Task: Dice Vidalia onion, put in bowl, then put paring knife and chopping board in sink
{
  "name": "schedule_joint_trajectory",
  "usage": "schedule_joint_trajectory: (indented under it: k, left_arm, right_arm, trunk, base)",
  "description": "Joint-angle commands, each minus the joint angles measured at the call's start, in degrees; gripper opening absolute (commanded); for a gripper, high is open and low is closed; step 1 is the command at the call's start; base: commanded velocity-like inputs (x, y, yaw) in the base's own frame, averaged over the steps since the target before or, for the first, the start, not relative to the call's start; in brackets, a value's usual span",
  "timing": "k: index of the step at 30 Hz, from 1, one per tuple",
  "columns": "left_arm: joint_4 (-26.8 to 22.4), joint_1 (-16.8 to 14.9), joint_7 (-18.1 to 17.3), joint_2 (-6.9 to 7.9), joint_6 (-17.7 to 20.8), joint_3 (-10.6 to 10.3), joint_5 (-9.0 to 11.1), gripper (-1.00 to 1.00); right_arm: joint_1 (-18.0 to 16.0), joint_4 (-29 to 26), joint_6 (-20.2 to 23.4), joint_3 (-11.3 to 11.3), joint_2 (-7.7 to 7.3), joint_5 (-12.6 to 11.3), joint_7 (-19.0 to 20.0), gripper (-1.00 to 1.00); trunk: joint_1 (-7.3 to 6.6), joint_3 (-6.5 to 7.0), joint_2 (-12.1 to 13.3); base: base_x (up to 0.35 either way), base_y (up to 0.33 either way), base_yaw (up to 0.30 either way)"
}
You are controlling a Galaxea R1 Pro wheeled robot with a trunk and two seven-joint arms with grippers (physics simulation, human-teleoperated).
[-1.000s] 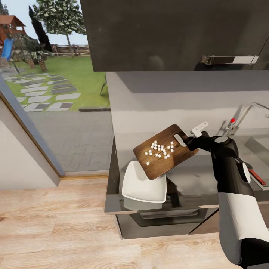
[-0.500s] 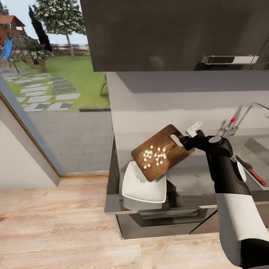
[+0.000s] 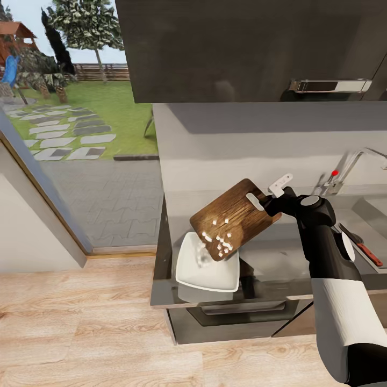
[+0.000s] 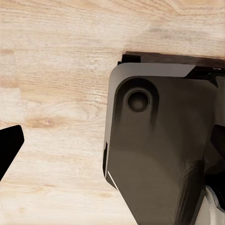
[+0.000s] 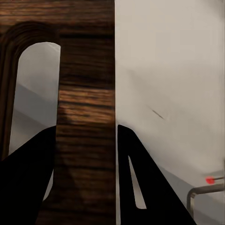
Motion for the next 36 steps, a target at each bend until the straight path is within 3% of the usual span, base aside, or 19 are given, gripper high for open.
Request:
schedule_joint_trajectory:
  k: [1, 7, 14, 26, 27, 30, 32, 36]
  left_arm:
    - [0.3, -0.1, 0.0, -0.02, -0.4, -0.4, 0.5, 1.00]
    - [0.3, -0.1, 0.0, -0.02, -0.4, -0.4, 0.5, 1.00]
    - [0.3, -0.1, 0.0, -0.02, -0.4, -0.4, 0.5, 1.00]
    - [0.3, -0.1, 0.0, -0.02, -0.4, -0.4, 0.5, 1.00]
    - [0.3, -0.1, 0.0, -0.02, -0.4, -0.4, 0.5, 1.00]
    - [0.3, -0.1, 0.0, -0.02, -0.4, -0.4, 0.5, 1.00]
    - [0.3, -0.1, 0.0, -0.02, -0.4, -0.4, 0.5, 1.00]
    - [0.3, -0.1, 0.0, -0.02, -0.4, -0.4, 0.5, 1.00]
  right_arm:
    - [-0.1, -0.1, 0.1, 0.0, -0.01, 0.4, 0.5, -1.00]
    - [-0.1, -0.1, 0.1, 0.0, -0.01, 0.8, 0.5, -1.00]
    - [-0.1, -0.2, -0.3, 0.3, 0.19, 3.6, 0.5, -1.00]
    - [-0.1, -0.1, -0.4, -0.6, 0.13, 3.3, 0.6, -1.00]
    - [-0.1, -0.1, -0.3, -1.1, 0.09, 3.3, 0.7, -1.00]
    - [-0.1, -0.1, 0.1, -6.5, -0.05, 2.1, 1.0, -1.00]
    - [-0.1, -0.1, 0.2, -10.3, -0.16, 0.3, 1.1, -1.00]
    - [-0.1, -0.1, 1.2, -15.4, -0.87, -5.1, 1.1, -1.00]
  trunk:
    - [0.03, -0.11, -0.1]
    - [0.03, -0.11, -0.1]
    - [0.03, -0.11, -0.1]
    - [0.03, -0.11, -0.1]
    - [0.03, -0.11, -0.1]
    - [0.03, -0.11, -0.1]
    - [0.03, -0.11, -0.1]
    - [0.03, -0.11, -0.1]
  base:
    - [0.000, 0.000, 0.000]
    - [0.000, 0.000, 0.000]
    - [0.000, 0.000, 0.000]
    - [0.000, 0.000, 0.000]
    - [0.000, 0.000, 0.000]
    - [0.000, 0.000, 0.000]
    - [0.000, 0.000, 0.000]
    - [0.000, -0.024, 0.000]
